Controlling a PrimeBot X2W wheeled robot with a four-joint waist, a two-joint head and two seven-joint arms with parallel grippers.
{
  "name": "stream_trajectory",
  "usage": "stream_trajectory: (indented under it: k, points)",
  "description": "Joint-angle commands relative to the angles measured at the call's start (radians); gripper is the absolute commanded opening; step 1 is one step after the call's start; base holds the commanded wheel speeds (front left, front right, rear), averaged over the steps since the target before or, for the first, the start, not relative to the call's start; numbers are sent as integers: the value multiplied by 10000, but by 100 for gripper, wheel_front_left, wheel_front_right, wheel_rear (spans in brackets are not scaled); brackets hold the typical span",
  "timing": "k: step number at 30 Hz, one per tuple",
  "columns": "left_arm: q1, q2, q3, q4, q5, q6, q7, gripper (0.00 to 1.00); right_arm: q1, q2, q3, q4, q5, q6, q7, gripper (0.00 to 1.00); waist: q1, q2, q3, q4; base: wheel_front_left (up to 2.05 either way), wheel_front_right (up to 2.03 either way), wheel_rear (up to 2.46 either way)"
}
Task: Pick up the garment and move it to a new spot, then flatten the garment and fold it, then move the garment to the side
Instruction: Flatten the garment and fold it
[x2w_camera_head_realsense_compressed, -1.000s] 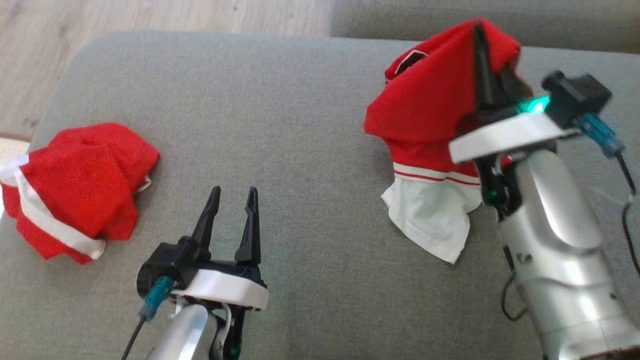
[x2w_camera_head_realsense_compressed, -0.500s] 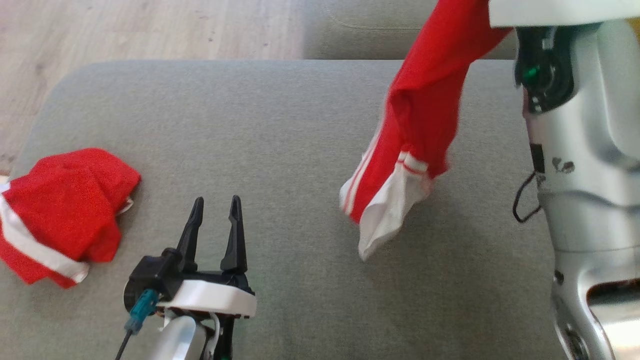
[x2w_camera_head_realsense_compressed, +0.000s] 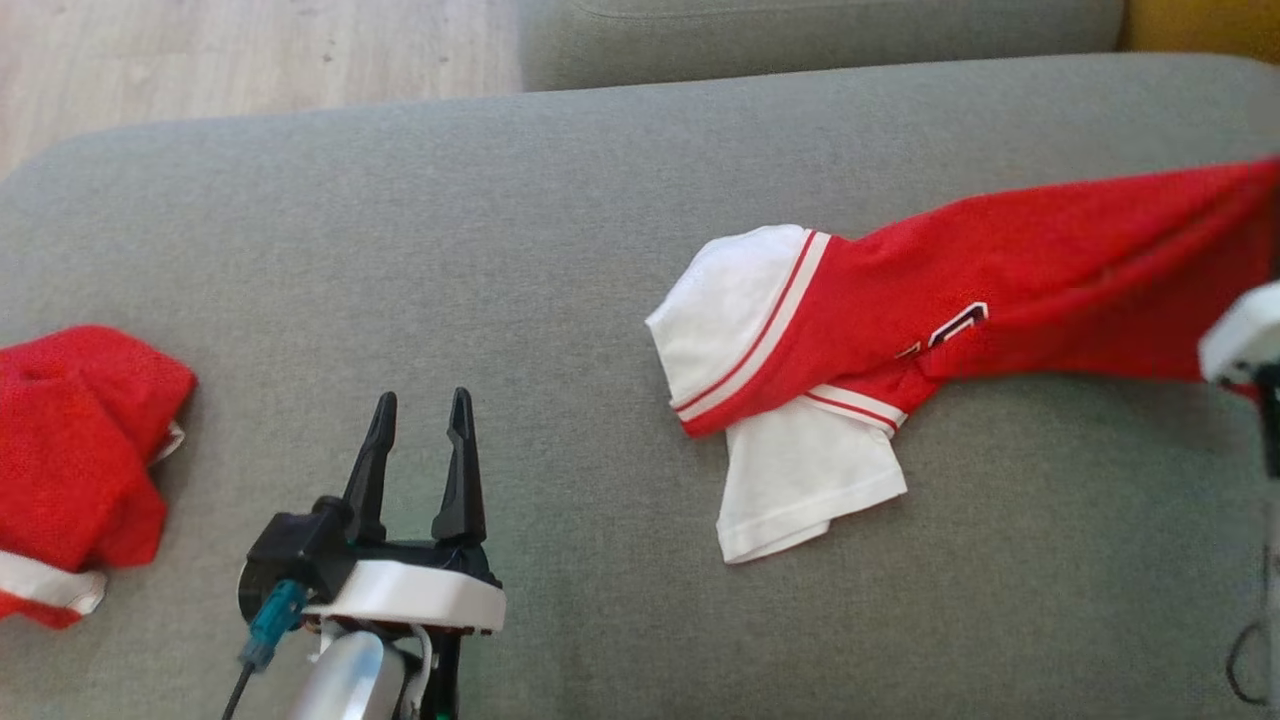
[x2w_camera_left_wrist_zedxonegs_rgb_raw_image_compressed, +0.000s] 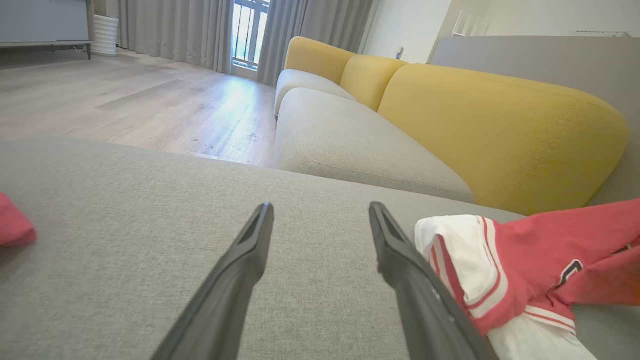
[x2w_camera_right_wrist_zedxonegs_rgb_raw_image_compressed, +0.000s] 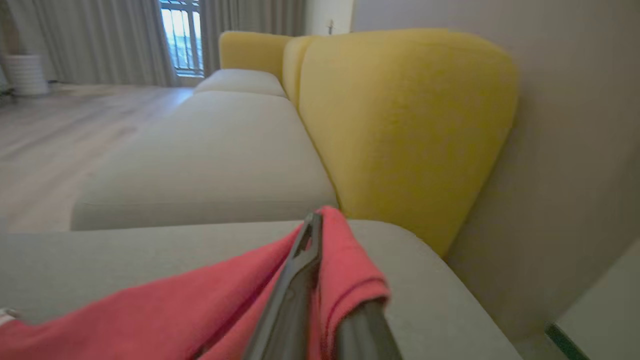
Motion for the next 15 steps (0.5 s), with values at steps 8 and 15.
stream_trajectory:
  k: [8,15]
  points:
    - [-433,-28,382,-127,162,-135,-95,100,298,1370,-1814,-2201,-2020,77,1134,100,-1,0,10,-207,0,0,0]
    - [-413,-27,475,-40,178,-147,-95,100,747,1861,-2113,-3886,-2262,77,1765,100,-1,0,-153,-291,0,0,0]
